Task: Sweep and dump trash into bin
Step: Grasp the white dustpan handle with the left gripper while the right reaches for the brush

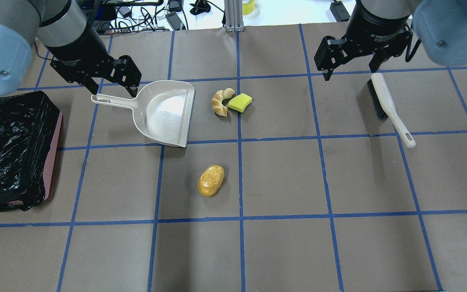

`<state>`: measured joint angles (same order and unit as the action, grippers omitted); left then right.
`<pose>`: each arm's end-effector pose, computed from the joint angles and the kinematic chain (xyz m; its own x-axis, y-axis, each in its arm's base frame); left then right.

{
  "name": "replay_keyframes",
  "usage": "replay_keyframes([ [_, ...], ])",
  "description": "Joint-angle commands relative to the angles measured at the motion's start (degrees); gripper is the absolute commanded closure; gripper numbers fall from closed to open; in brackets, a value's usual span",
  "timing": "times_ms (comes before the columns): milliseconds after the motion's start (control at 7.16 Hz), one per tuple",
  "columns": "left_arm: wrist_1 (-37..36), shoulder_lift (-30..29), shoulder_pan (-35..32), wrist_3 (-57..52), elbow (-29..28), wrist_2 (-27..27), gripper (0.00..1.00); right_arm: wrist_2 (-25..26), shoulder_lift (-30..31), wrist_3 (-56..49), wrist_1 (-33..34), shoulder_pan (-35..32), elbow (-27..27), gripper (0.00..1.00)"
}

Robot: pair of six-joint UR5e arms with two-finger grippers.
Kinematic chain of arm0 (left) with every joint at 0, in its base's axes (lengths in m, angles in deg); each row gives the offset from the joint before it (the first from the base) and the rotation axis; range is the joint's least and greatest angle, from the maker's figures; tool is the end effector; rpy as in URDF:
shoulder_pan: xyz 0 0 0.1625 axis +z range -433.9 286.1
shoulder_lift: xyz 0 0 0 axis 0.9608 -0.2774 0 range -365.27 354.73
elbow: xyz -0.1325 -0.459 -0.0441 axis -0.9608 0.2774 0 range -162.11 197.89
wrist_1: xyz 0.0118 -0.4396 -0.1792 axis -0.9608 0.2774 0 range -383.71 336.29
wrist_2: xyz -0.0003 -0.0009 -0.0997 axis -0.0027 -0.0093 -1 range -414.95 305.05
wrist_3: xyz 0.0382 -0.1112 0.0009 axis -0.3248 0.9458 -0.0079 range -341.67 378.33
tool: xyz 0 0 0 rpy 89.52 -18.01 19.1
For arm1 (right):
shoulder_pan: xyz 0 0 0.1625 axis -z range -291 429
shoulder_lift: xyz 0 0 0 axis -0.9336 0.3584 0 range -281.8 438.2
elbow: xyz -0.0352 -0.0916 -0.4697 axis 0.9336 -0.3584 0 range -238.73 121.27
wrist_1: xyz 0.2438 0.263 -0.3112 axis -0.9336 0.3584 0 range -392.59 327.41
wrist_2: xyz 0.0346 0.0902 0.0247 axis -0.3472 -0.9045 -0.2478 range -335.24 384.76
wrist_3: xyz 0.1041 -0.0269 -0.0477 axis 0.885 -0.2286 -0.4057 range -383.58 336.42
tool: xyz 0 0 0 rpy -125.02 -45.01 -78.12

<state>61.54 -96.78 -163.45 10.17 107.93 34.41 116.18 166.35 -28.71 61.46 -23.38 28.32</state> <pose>-0.1301 -0.5754 0.5179 -0.9909 0.1346 0.0032 0.1342 0.9893 -0.0567 0.1543 -0.5750 0.5427 -0.9912 -0.1281 0.0326 -0.1305 0.9876 -0.0870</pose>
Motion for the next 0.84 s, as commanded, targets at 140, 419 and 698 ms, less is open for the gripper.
replay_keyframes([
  [140,-0.18,-0.16,0.87,-1.75,-0.39,0.12,0.08,0.16,-0.17,0.56,-1.65,1.39,0.04,0.00],
  [419,-6.39,-3.13,3.84,-20.65,0.66,0.47,0.08,-3.00,-3.48,-13.54,-4.43,10.07,1.09,0.00],
  [698,-6.85,-7.43,10.60,-43.21,0.66,0.12,0.08,0.41,-6.57,-20.52,0.43,16.14,4.07,0.00],
])
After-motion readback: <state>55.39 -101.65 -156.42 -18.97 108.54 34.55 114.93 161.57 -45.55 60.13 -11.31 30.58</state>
